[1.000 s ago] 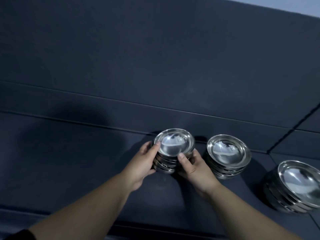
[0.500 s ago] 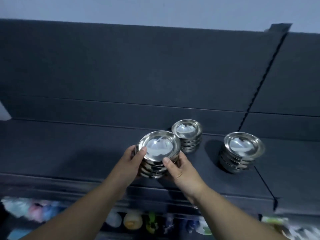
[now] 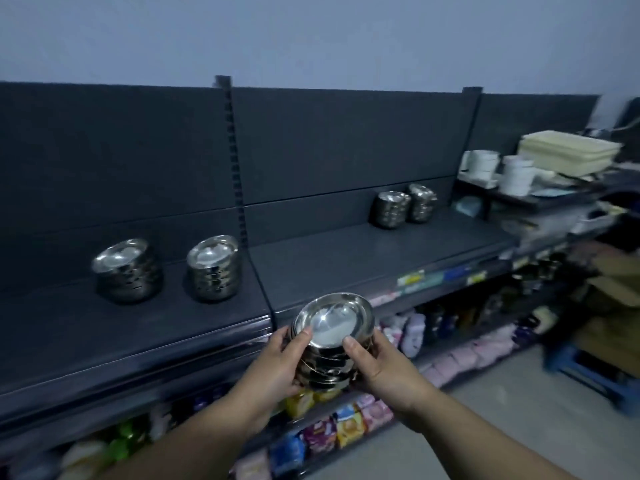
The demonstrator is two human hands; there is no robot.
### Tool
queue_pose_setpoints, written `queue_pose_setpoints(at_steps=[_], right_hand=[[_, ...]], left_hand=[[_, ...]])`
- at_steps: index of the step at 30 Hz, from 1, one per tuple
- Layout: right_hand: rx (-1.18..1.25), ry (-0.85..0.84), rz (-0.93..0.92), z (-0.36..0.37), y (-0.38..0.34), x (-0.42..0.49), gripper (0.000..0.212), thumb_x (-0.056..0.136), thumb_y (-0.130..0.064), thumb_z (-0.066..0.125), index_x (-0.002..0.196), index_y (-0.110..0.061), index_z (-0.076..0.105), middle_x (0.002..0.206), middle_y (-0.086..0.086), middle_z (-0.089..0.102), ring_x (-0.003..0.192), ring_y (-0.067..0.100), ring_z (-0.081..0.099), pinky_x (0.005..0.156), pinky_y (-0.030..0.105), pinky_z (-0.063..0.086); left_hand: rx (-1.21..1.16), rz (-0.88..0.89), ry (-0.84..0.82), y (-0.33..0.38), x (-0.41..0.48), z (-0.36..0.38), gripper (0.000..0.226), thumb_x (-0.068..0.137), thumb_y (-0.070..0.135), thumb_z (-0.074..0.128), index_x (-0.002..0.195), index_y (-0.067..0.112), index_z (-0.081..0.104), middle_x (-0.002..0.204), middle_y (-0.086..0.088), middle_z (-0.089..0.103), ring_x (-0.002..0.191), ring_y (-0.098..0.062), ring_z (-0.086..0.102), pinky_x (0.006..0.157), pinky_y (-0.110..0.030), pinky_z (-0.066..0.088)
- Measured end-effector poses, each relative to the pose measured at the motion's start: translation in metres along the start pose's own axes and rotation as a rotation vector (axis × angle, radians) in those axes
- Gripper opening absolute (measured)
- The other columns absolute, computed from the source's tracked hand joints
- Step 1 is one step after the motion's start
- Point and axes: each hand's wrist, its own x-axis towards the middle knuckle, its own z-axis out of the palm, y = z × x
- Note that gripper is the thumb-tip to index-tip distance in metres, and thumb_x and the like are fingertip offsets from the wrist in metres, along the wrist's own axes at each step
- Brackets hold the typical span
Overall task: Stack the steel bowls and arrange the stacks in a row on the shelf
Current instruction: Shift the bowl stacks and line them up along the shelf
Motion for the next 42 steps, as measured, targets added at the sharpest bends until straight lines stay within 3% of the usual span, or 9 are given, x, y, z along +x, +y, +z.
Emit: queue_pose_setpoints(at_steps=[5,9,14,17,25,29,34,39,42], right_hand=[[0.036,0.178,0.027,-0.084,0.013,-0.032,0.046,0.075,-0.052,0.065,0.114,-0.029,0.057,0.099,-0.018,0.073,0.094,0.001,0.069,0.082,0.024,0.054],[0.068,0.302,0.055,-0.135,0.022,-0.028,0.053,0.065,-0.061,0.067,0.107,-0.03,0.058,0.101,-0.011,0.072,0.094,0.006,0.067,0.085,0.034,0.055],[0.092,0.397,0.029,-0.188,0.018,0.026,0.063,0.058,-0.066,0.073,0.108,-0.03,0.058,0.097,-0.012,0.072,0.09,0.003,0.067,0.084,0.033,0.054],[0.063,0.425,-0.004,-0.216,0.009,0.079,0.073,0.055,-0.071,0.075,0.114,-0.032,0.058,0.106,-0.015,0.072,0.104,0.004,0.066,0.097,0.038,0.051],[0.073,0.389,0.003,-0.277,-0.025,0.222,0.079,0.056,-0.073,0.076,0.123,-0.038,0.054,0.121,-0.014,0.067,0.115,0.01,0.062,0.104,0.044,0.047],[0.079,0.362,0.014,-0.309,-0.029,0.273,0.07,0.059,-0.068,0.074,0.119,-0.039,0.055,0.119,-0.012,0.066,0.111,0.008,0.062,0.1,0.041,0.049],[0.077,0.315,0.026,-0.352,-0.02,0.325,0.058,0.066,-0.061,0.078,0.115,-0.036,0.059,0.118,0.001,0.069,0.107,0.02,0.067,0.101,0.049,0.049],[0.139,0.213,0.065,-0.402,-0.006,0.368,0.071,0.061,-0.058,0.081,0.122,-0.032,0.058,0.12,0.0,0.07,0.113,0.02,0.065,0.105,0.049,0.045],[0.117,0.154,0.057,-0.431,-0.006,0.392,0.073,0.055,-0.064,0.083,0.119,-0.037,0.06,0.119,-0.003,0.07,0.113,0.019,0.065,0.104,0.05,0.046]], left_hand=[[0.026,-0.041,-0.186,-0.003,0.034,0.092,0.088,0.061,0.076,0.066,0.135,0.035,0.043,0.123,0.004,0.067,0.101,-0.016,0.07,0.084,-0.037,0.058],[0.053,-0.032,-0.279,0.001,0.076,0.143,0.11,0.042,0.085,0.068,0.138,0.037,0.04,0.127,0.004,0.064,0.108,-0.017,0.067,0.097,-0.046,0.051],[0.015,0.013,-0.317,0.02,0.15,0.188,0.04,0.09,0.049,0.056,0.125,0.033,0.048,0.111,0.007,0.069,0.086,-0.005,0.07,0.066,-0.019,0.058],[0.015,0.073,-0.305,0.04,0.209,0.199,0.04,0.089,0.051,0.056,0.126,0.036,0.05,0.107,0.015,0.069,0.089,-0.003,0.07,0.067,-0.022,0.051],[-0.085,0.08,-0.404,0.104,0.349,0.202,0.064,0.071,0.06,0.064,0.128,0.036,0.049,0.112,0.012,0.071,0.098,-0.003,0.069,0.072,-0.02,0.054],[-0.076,0.067,-0.421,0.112,0.402,0.215,0.094,0.057,0.077,0.071,0.138,0.041,0.039,0.127,0.013,0.064,0.114,-0.01,0.063,0.103,-0.038,0.045],[-0.081,0.027,-0.383,0.11,0.455,0.235,0.103,0.053,0.075,0.074,0.141,0.042,0.034,0.131,0.01,0.061,0.117,-0.012,0.061,0.1,-0.035,0.046],[-0.142,-0.016,-0.306,0.113,0.489,0.264,0.067,0.079,0.043,0.073,0.136,0.038,0.04,0.123,0.019,0.059,0.116,-0.009,0.059,0.083,-0.023,0.049],[-0.124,0.04,-0.254,0.113,0.502,0.283,0.072,0.065,0.022,0.084,0.125,0.038,0.047,0.115,0.023,0.067,0.107,0.001,0.063,0.078,-0.019,0.051]])
